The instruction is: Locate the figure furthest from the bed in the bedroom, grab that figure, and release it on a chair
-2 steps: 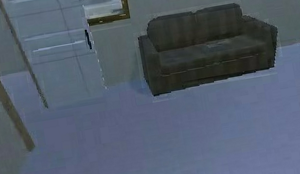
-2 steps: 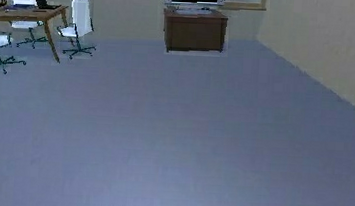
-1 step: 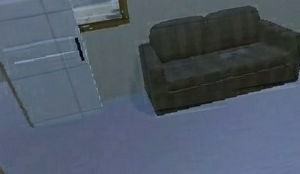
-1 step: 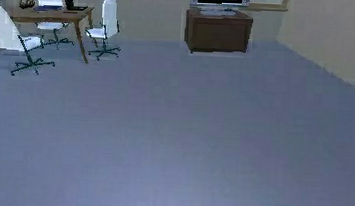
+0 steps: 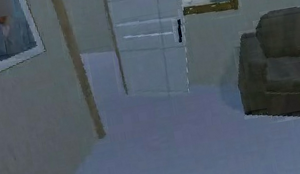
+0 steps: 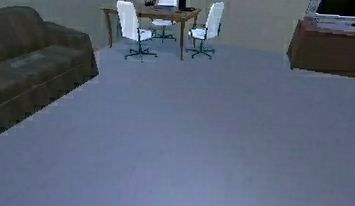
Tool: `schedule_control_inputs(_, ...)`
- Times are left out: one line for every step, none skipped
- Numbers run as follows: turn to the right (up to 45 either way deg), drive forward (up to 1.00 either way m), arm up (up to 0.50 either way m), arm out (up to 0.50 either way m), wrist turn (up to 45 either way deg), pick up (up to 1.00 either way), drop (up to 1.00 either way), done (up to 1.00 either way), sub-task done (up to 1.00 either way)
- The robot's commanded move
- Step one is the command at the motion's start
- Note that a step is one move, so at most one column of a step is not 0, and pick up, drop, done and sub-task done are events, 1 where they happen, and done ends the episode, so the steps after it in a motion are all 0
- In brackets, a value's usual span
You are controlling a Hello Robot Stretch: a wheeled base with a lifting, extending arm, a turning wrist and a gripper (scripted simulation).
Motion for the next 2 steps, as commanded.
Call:
schedule_control_inputs(0.0, 1.0, 0.0, 0.0, 0.0, 0.0, 0.0, 0.0, 0.0)
schedule_control_inputs(0.0, 1.0, 0.0, 0.0, 0.0, 0.0, 0.0, 0.0, 0.0)
